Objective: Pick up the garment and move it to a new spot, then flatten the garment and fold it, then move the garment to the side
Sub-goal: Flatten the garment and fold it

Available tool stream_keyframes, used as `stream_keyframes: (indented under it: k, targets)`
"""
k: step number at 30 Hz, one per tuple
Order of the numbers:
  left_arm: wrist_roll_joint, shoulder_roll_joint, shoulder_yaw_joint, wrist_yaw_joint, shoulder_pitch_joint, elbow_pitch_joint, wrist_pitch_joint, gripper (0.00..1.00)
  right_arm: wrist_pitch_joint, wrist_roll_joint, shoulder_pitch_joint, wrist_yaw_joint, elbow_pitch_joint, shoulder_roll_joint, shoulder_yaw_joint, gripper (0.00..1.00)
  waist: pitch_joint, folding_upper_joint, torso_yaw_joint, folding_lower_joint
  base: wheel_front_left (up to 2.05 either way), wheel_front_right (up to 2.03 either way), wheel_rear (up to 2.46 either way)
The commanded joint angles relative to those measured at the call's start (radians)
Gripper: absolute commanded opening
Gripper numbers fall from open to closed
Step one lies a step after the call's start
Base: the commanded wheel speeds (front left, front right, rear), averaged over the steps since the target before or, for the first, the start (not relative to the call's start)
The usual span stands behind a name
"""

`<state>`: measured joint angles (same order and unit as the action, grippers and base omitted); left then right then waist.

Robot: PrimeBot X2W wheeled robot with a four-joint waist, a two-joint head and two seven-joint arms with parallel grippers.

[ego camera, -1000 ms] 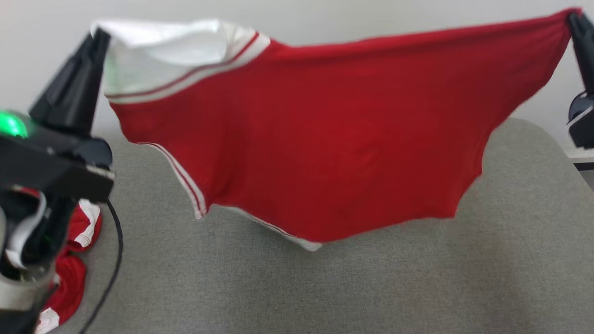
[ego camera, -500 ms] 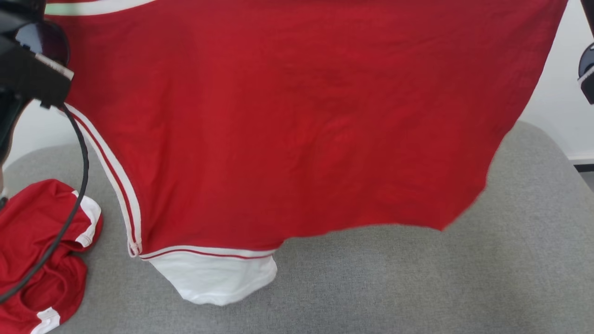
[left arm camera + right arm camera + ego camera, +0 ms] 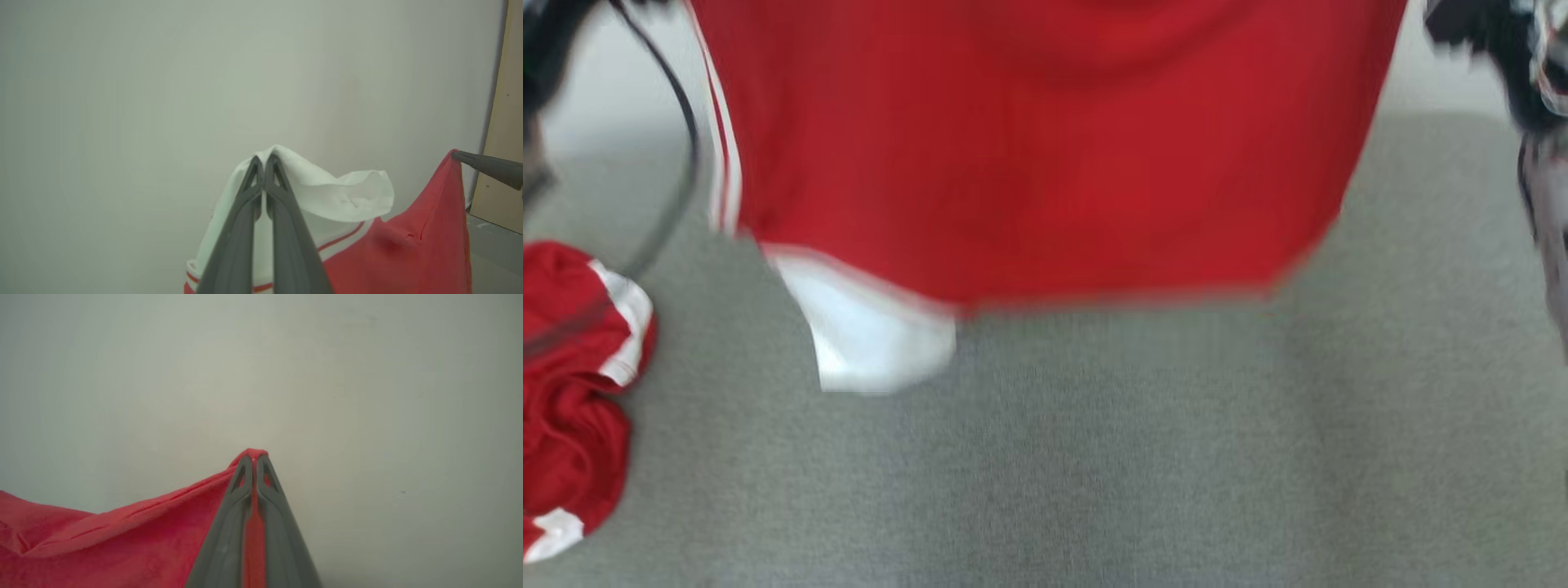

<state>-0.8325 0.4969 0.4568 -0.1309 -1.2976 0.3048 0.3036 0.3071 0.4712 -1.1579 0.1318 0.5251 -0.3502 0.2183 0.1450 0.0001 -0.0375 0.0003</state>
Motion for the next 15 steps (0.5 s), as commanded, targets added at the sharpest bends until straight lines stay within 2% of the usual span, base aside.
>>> stream_keyframes:
  k: [1,7,10,13,15]
  targets:
    - [0.015,0.004,0.014,0.001,-0.056,0.024,-0.042,0.0,-0.045,-0.047,-0.063,-0.002,0.029,0.012,0.004,0.0,0.173,-0.0001,-0.013,-0.0003,0.0,0.0,0.0]
    - [0.086,-0.009,0.092,0.001,-0.288,0.207,-0.349,0.0,-0.324,-0.232,-0.294,-0.002,0.211,0.096,-0.041,0.0,0.343,-0.0001,-0.041,-0.0003,0.0,0.0,0.0]
    - [0.13,-0.01,0.156,0.001,-0.372,0.268,-0.498,0.0,-0.416,-0.302,-0.38,-0.002,0.29,0.124,-0.072,0.0,0.418,-0.0001,-0.05,-0.0003,0.0,0.0,0.0]
    - [0.148,-0.002,0.188,0.001,-0.429,0.29,-0.562,0.0,-0.492,-0.37,-0.438,-0.002,0.35,0.139,-0.096,0.0,0.484,-0.0001,-0.043,-0.0003,0.0,0.0,0.0]
    - [0.162,0.003,0.158,0.001,-0.444,0.242,-0.568,0.0,-0.529,-0.408,-0.463,-0.002,0.382,0.141,-0.116,0.0,0.525,-0.0001,-0.035,-0.0003,0.0,0.0,0.0]
